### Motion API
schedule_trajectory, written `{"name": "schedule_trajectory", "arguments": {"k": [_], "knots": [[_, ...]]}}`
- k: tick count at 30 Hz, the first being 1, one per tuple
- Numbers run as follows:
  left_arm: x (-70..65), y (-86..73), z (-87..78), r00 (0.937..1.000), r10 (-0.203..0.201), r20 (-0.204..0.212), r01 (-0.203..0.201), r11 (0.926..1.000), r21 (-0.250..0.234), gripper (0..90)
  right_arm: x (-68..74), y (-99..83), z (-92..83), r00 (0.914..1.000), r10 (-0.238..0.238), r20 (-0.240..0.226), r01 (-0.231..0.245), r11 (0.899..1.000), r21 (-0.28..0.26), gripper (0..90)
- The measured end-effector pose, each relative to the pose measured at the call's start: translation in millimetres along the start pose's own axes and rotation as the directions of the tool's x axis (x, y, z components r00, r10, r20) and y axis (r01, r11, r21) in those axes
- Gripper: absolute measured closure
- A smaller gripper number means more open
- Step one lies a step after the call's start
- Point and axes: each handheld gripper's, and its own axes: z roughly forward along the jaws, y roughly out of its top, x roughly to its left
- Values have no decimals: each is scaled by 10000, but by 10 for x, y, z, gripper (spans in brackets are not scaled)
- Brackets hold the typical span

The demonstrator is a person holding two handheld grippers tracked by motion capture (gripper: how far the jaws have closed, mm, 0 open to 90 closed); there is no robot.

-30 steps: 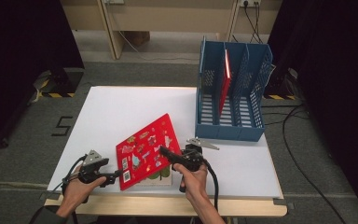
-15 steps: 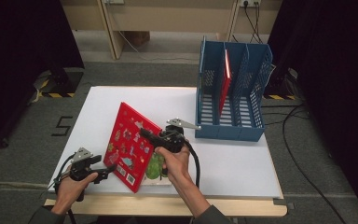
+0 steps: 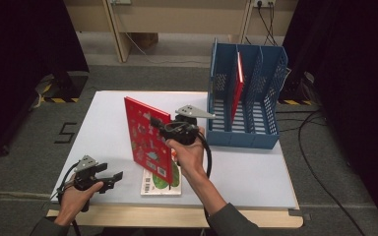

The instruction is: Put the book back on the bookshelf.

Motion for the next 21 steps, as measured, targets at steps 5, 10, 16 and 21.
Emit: {"name": "schedule_trajectory", "arguments": {"k": [5, 10, 16, 21], "knots": [[-1, -2, 13, 10000, 73, 8, -73, 9999, 138, 214, -216, 84, -130, 9981, 42, 612, -25, 9996, -283, 786], [-8, -12, 34, 9999, 127, 17, -128, 9995, 290, 214, -344, 113, -210, 9961, 100, 880, -59, 9989, -467, 787], [-4, -15, 44, 9998, 192, -4, -192, 9994, 302, 214, -386, 165, -276, 9905, -500, 1280, 579, 9965, -595, 781], [-11, -24, 56, 9997, 263, 17, -263, 9987, 433, 214, -402, 81, -324, 9909, -683, 1161, 771, 9944, -729, 779]]}}
